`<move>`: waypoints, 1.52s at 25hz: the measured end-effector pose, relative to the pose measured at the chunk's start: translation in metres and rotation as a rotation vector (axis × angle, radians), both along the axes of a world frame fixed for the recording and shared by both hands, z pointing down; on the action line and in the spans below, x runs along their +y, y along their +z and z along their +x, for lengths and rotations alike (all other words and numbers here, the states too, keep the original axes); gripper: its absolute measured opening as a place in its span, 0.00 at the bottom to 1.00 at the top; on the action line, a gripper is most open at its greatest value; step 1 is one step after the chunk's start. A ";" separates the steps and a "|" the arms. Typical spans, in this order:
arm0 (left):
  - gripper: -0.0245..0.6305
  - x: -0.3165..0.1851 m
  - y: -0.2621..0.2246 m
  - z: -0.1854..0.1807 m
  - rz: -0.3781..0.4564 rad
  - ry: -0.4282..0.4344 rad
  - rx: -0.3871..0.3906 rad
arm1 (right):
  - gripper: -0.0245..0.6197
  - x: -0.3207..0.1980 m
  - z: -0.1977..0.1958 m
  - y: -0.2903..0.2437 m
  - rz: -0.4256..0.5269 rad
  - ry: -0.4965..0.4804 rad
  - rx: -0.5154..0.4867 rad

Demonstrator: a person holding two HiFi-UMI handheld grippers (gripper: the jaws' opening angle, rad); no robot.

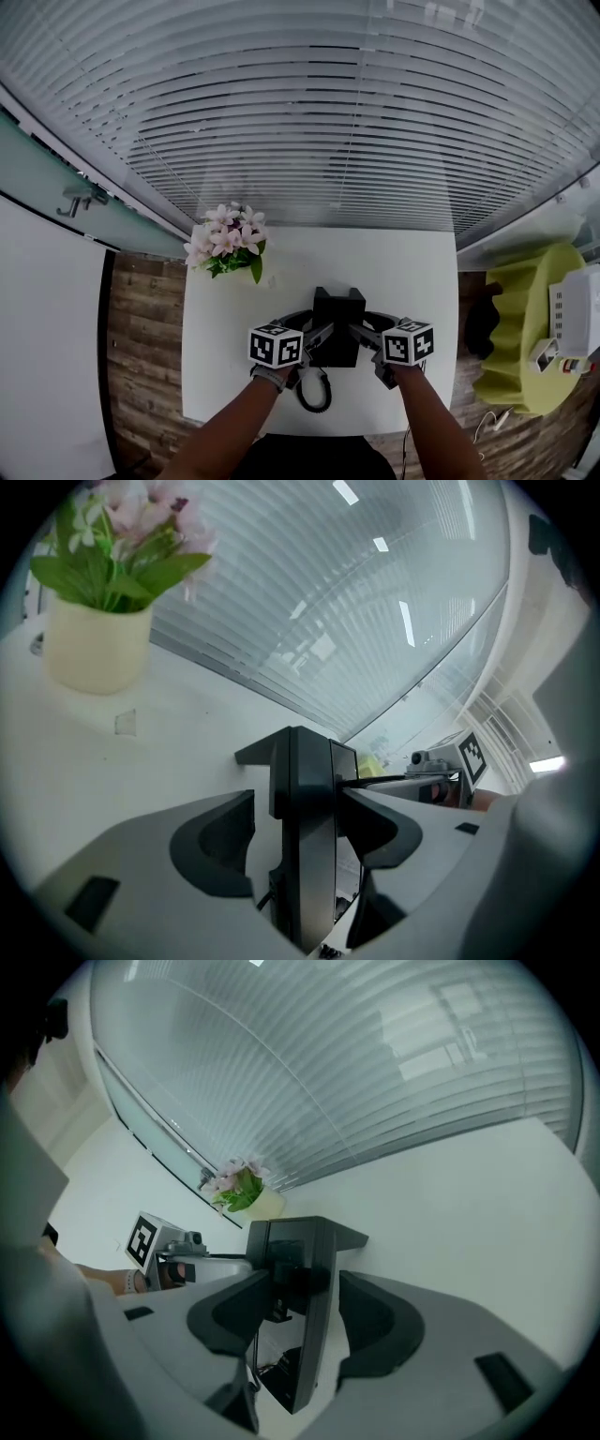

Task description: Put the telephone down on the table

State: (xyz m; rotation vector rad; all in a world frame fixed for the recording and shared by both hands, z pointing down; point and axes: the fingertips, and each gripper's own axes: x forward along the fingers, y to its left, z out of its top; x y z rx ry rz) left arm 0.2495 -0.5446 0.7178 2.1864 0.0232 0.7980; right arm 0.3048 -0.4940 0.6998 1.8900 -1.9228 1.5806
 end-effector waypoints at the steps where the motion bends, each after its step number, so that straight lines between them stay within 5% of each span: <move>1: 0.47 -0.004 -0.007 -0.005 0.030 -0.017 0.010 | 0.40 0.003 0.003 -0.009 0.017 0.008 0.038; 6: 0.46 -0.008 -0.075 -0.022 0.225 -0.030 0.139 | 0.40 0.008 0.002 -0.083 0.208 0.000 0.264; 10: 0.44 0.015 -0.152 -0.030 0.395 0.044 0.296 | 0.32 0.011 -0.019 -0.158 0.387 -0.014 0.385; 14: 0.13 0.041 -0.217 -0.039 0.577 0.098 0.415 | 0.15 0.019 -0.044 -0.219 0.548 -0.037 0.445; 16: 0.06 0.047 -0.237 -0.039 0.626 0.082 0.437 | 0.12 0.023 -0.051 -0.243 0.608 -0.042 0.468; 38: 0.05 0.089 -0.335 -0.051 0.734 0.019 0.615 | 0.08 0.057 -0.090 -0.338 0.771 -0.072 0.619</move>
